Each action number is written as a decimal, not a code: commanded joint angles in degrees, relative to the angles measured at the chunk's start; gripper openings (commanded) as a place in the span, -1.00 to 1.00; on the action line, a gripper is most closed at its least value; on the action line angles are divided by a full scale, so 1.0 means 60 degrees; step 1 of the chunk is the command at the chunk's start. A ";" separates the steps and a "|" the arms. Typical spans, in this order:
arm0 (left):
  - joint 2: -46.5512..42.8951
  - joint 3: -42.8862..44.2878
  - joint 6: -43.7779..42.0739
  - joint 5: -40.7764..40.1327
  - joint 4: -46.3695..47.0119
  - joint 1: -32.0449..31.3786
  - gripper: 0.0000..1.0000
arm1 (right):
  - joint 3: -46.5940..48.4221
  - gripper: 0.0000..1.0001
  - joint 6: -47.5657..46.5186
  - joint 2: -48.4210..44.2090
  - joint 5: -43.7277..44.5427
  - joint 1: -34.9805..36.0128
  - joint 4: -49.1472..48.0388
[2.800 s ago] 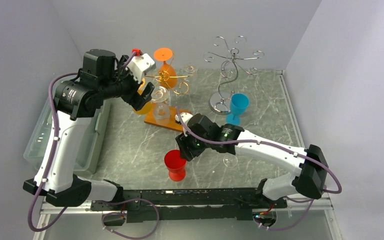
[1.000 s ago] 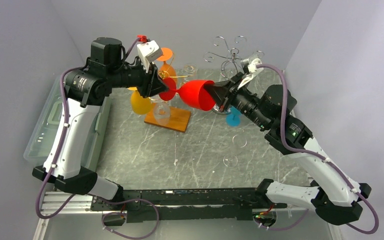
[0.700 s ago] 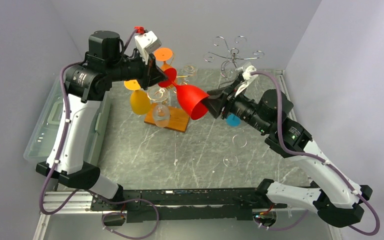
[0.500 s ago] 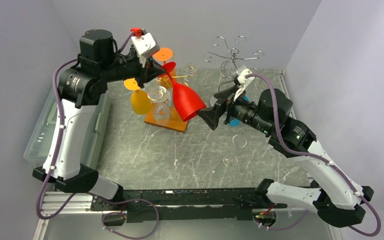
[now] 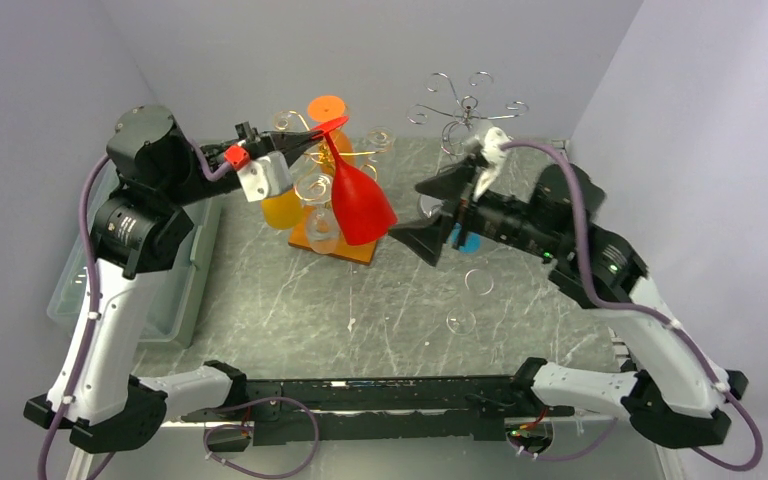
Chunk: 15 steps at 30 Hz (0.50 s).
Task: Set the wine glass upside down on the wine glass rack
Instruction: Turn the wine glass upside down at the wine rack.
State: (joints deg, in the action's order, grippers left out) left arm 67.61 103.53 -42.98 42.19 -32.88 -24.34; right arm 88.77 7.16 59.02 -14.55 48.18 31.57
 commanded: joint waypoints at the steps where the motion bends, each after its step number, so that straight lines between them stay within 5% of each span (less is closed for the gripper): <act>1: -0.0358 -0.0443 -0.1484 0.0767 0.1317 -0.0087 -1.00 | 0.0206 1.00 0.0314 0.1095 -0.0942 -0.0018 -0.1204; 12: -0.0766 -0.1151 -0.2105 0.1309 0.1816 -0.0173 -1.00 | -0.0276 0.99 0.0879 0.2099 -0.1909 -0.0003 -0.3094; 15: -0.0728 -0.1132 -0.2083 0.1371 0.1797 -0.0203 -1.00 | -0.0486 0.66 0.1003 0.2170 -0.1710 0.0006 -0.3360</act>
State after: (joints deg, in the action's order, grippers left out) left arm 64.34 96.33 -54.46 47.72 -25.85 -25.15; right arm 87.22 11.18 72.05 -23.75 48.18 18.46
